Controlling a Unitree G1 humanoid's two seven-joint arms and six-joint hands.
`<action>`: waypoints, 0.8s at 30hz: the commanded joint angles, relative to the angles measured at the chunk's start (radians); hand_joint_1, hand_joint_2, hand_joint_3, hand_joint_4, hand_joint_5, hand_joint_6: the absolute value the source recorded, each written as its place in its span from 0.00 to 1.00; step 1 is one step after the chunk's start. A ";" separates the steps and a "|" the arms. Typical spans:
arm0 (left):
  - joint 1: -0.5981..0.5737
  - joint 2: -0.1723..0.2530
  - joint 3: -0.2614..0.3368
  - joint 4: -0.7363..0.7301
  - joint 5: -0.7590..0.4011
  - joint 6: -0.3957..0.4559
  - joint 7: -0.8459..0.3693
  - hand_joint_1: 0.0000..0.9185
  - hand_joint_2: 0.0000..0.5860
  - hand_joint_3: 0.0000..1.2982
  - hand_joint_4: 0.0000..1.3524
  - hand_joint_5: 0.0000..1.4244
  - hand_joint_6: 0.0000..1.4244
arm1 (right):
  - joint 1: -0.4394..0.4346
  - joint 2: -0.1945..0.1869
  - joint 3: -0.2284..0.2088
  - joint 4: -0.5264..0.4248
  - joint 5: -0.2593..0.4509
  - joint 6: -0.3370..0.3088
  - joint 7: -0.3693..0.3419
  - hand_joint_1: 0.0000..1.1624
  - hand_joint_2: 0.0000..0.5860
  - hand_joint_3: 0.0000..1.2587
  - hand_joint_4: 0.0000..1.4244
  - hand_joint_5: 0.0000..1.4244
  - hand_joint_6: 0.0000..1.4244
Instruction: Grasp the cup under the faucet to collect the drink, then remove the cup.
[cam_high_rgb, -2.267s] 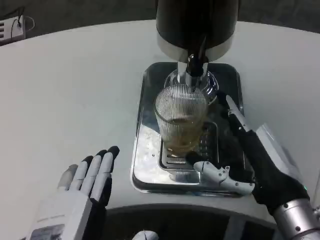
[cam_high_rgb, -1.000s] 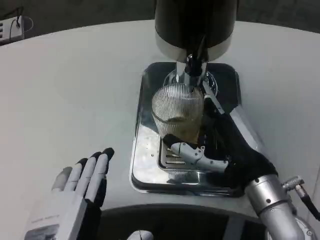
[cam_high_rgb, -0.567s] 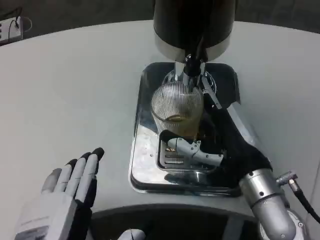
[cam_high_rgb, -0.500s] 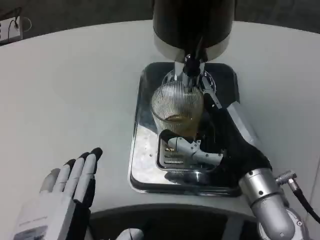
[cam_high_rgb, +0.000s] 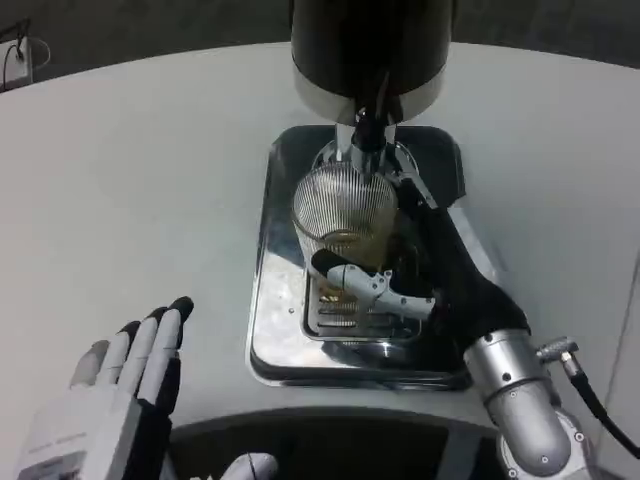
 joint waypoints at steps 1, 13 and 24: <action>0.006 -0.005 0.015 -0.014 -0.012 0.015 -0.017 0.00 0.27 0.00 0.00 0.00 0.00 | -0.024 0.017 0.033 0.039 -0.005 -0.010 0.016 0.59 0.35 0.05 0.12 0.15 0.20; -0.013 -0.010 0.014 -0.005 -0.016 0.026 -0.035 0.00 0.28 0.00 0.00 0.00 0.00 | -0.005 0.030 0.062 0.023 -0.013 -0.047 -0.015 0.63 0.33 0.10 0.16 0.20 0.25; -0.018 -0.015 0.018 -0.007 -0.030 0.042 -0.046 0.00 0.28 0.00 0.00 0.00 0.00 | -0.023 0.047 0.054 0.044 -0.015 -0.034 -0.032 0.66 0.34 0.11 0.16 0.21 0.26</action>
